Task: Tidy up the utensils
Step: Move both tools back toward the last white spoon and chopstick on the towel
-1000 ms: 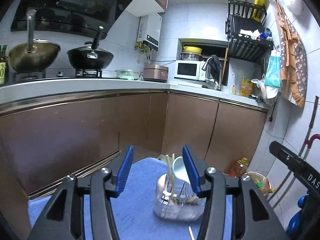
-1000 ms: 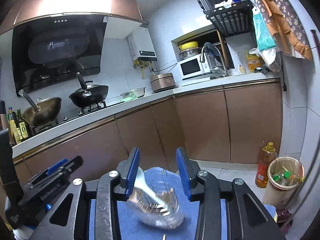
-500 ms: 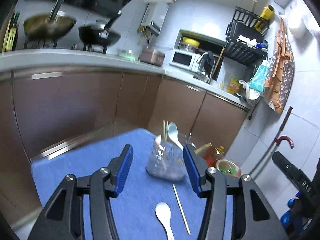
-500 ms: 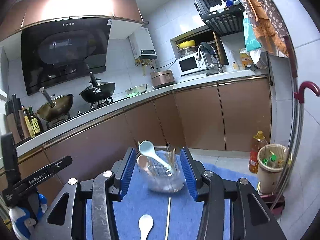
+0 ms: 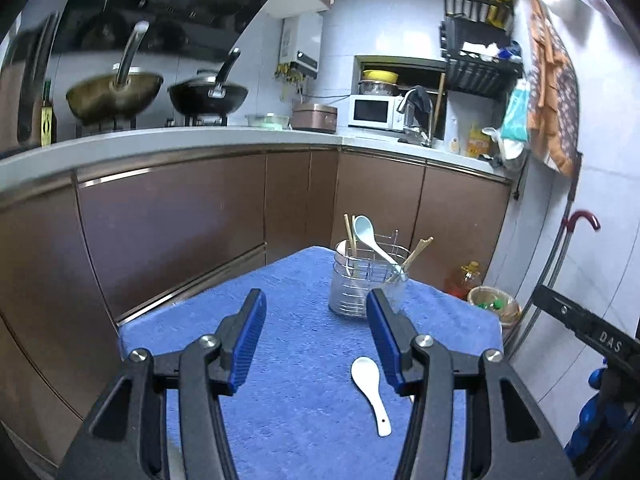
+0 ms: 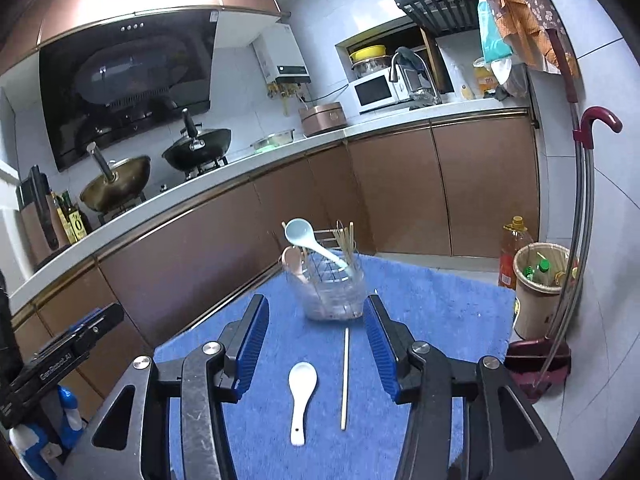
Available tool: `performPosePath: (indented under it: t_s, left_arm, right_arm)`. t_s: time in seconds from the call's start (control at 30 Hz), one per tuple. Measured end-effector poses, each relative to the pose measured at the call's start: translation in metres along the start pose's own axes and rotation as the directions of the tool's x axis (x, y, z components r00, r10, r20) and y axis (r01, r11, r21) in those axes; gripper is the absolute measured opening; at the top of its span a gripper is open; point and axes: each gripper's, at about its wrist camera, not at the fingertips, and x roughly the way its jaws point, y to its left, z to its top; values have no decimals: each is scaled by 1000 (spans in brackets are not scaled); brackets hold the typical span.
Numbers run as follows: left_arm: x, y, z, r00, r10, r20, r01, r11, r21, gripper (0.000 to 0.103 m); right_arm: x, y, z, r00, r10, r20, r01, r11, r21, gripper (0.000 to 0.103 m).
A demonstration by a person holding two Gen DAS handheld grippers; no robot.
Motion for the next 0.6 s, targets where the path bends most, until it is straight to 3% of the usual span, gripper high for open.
performPosePath:
  t_s: [0.2, 0.6]
  left_arm:
    - [-21, -17, -8, 1000, 11, 19, -12, 997, 70, 50]
    - [-39, -20, -13, 999, 16, 30, -19, 995, 98, 55]
  right_arm:
    - [-11, 5, -3, 1000, -9, 5, 9, 1000, -5, 48]
    - [-25, 16, -7, 1000, -2, 16, 3, 1000, -27, 51]
